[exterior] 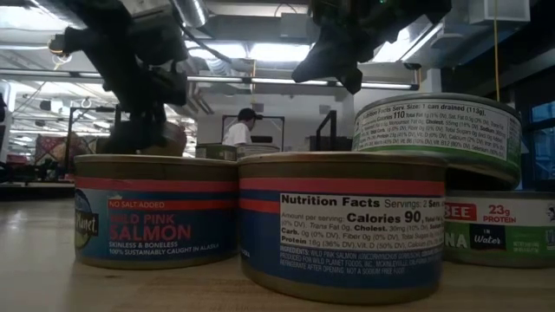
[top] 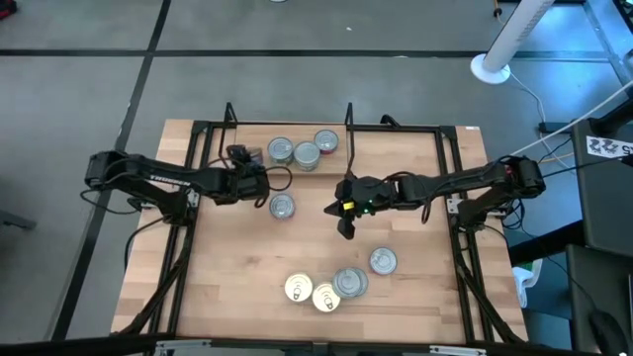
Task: Stack canned seafood by type on shelf
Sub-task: Put the blue tuna can on the shelf
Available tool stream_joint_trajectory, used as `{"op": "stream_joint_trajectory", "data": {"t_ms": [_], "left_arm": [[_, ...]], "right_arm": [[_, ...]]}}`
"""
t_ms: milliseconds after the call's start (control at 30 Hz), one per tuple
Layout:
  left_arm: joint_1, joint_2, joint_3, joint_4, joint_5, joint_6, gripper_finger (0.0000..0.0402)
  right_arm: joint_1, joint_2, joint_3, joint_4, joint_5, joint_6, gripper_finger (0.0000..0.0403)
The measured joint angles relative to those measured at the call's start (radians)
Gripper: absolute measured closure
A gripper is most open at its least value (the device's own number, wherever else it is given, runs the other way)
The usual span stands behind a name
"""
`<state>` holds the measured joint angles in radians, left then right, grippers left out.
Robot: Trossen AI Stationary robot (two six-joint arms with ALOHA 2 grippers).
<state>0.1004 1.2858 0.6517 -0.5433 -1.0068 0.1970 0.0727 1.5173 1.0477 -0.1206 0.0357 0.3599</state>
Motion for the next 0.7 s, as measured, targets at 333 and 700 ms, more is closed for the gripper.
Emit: {"op": "stream_joint_trajectory", "data": {"t_ms": [333,700], "left_arm": [[0.088,0.029,-0.034,0.093,0.078,0.069,0.0205],[0.1,0.033,-0.045,0.122,0.12,0.055,0.0145]], "right_arm": [[0.0,0.0,0.0,0.011,0.0,0.0,0.0402],[-0.001,0.0,0.0,0.011,0.0,0.0,0.0402]]}}
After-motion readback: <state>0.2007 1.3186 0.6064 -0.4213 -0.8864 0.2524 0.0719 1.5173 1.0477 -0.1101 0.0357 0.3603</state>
